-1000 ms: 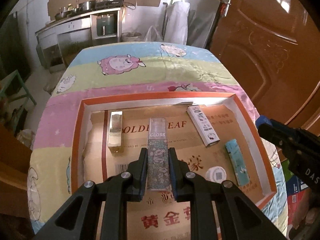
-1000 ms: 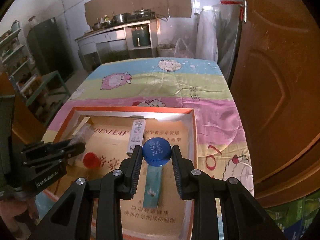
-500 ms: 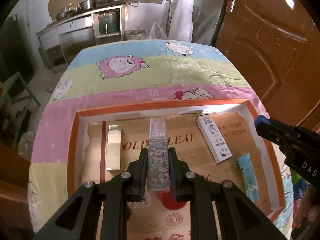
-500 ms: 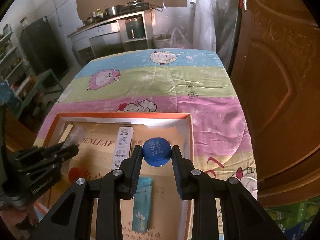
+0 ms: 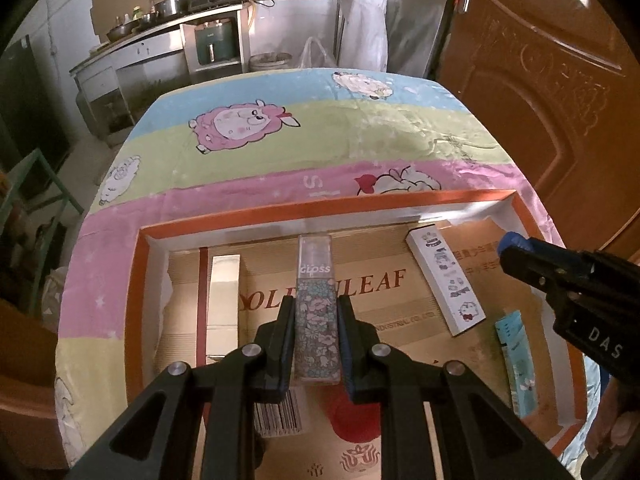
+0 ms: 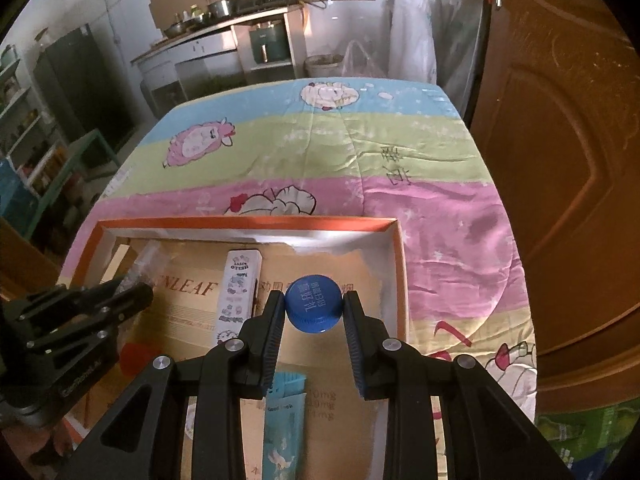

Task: Organize rigid objects
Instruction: 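Lower the clear bottle and blue cap into the tray with both tools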

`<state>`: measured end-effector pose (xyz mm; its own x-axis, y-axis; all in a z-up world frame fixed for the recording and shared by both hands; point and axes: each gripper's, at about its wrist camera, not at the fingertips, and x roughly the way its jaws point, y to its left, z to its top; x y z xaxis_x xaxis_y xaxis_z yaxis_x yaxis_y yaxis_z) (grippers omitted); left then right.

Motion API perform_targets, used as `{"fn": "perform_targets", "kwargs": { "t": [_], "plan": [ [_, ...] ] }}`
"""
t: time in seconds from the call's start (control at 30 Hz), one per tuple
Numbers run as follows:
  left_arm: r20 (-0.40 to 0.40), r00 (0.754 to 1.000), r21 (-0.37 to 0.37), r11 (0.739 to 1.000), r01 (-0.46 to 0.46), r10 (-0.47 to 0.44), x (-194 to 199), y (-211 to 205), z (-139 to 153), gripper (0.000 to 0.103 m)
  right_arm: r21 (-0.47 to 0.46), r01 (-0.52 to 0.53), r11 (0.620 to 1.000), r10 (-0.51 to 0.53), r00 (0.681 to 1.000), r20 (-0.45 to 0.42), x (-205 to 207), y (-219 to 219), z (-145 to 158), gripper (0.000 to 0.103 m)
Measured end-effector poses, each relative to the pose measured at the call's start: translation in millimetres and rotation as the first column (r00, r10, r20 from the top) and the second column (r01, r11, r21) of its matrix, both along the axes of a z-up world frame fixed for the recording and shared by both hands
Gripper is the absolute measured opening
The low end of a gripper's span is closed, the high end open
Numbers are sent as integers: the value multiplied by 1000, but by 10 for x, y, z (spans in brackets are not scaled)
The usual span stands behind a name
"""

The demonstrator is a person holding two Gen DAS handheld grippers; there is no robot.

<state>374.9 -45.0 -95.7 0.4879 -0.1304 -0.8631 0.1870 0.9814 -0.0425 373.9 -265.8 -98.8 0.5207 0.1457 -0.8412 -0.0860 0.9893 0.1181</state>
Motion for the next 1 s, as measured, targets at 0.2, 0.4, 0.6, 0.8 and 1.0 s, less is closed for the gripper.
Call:
{"fn": "perform_targets", "kwargs": {
  "t": [0.2, 0.4, 0.6, 0.8, 1.0],
  "plan": [
    [-4, 1000, 7, 1000, 6, -6, 13, -31, -46, 20, -5, 3, 1000, -3, 1000, -14, 26, -14, -65, 31],
    [3, 1000, 8, 1000, 14, -14, 17, -47, -58, 20, -8, 0, 1000, 0, 1000, -26, 37, -14, -107, 31],
    [8, 1000, 6, 1000, 16, -16, 6, -49, -63, 20, -14, 2, 1000, -2, 999, -44, 68, -18, -161, 31],
    [14, 1000, -12, 1000, 16, -16, -1, -31, -70, 20, -25, -1, 1000, 0, 998, -58, 77, -3, -214, 31],
    [22, 1000, -43, 999, 17, -16, -10, 3, -71, 21, -33, -5, 999, 3, 999, -54, 83, 11, -223, 32]
  ]
}}
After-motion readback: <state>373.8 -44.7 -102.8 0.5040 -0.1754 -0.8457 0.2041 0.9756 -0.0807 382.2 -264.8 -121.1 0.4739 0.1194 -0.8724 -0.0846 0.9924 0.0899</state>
